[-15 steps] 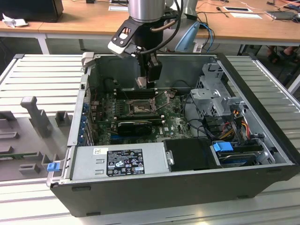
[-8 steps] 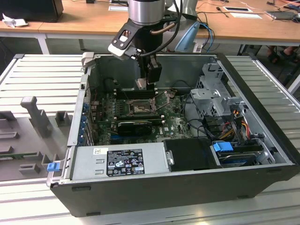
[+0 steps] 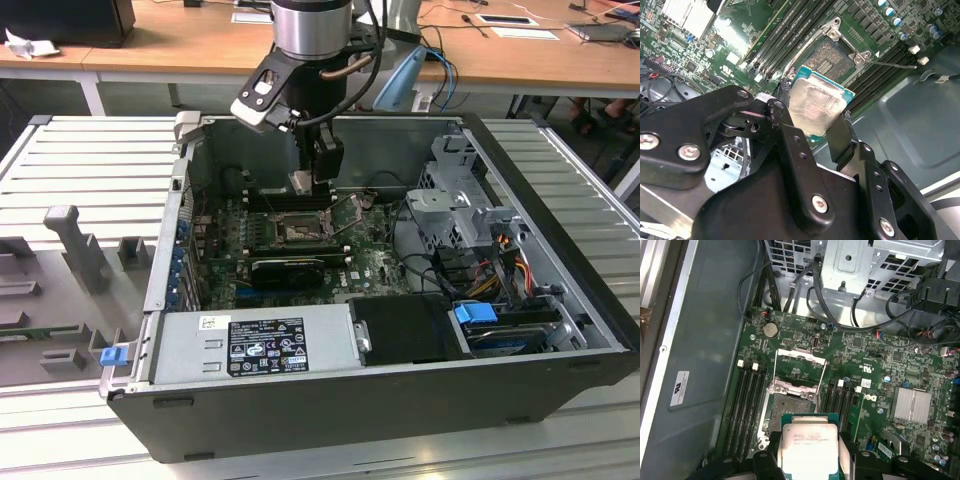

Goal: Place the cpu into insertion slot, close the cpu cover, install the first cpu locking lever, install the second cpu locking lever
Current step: 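Place the cpu into insertion slot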

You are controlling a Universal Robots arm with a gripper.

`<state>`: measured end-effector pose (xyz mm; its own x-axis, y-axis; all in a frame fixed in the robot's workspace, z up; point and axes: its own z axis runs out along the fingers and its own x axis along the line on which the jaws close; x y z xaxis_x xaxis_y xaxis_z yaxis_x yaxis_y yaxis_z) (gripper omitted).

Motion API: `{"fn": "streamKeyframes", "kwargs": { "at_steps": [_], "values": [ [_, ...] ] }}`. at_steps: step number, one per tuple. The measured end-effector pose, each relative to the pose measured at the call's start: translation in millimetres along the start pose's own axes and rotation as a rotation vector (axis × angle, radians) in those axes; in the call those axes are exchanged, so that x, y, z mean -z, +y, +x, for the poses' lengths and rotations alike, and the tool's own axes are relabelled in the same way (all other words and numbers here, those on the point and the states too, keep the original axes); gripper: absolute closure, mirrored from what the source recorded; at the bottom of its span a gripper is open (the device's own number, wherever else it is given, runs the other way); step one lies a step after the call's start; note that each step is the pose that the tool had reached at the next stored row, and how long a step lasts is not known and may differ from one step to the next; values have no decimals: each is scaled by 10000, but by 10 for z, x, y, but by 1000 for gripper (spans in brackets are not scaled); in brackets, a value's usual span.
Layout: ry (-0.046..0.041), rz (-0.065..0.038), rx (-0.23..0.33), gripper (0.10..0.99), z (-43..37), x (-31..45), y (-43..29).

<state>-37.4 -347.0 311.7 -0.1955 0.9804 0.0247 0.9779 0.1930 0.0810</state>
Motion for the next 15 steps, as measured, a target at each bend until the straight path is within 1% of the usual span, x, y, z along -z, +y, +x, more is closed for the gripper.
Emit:
{"fn": "streamKeyframes", "kwargs": {
  "at_steps": [10, 12, 15],
  "values": [
    [-56, -18, -700, 549, 0, -14, -1],
    [-82, -24, -991, 549, 0, -21, -1],
    [-132, -40, -1594, 549, -1, -31, -2]
  ]
}}
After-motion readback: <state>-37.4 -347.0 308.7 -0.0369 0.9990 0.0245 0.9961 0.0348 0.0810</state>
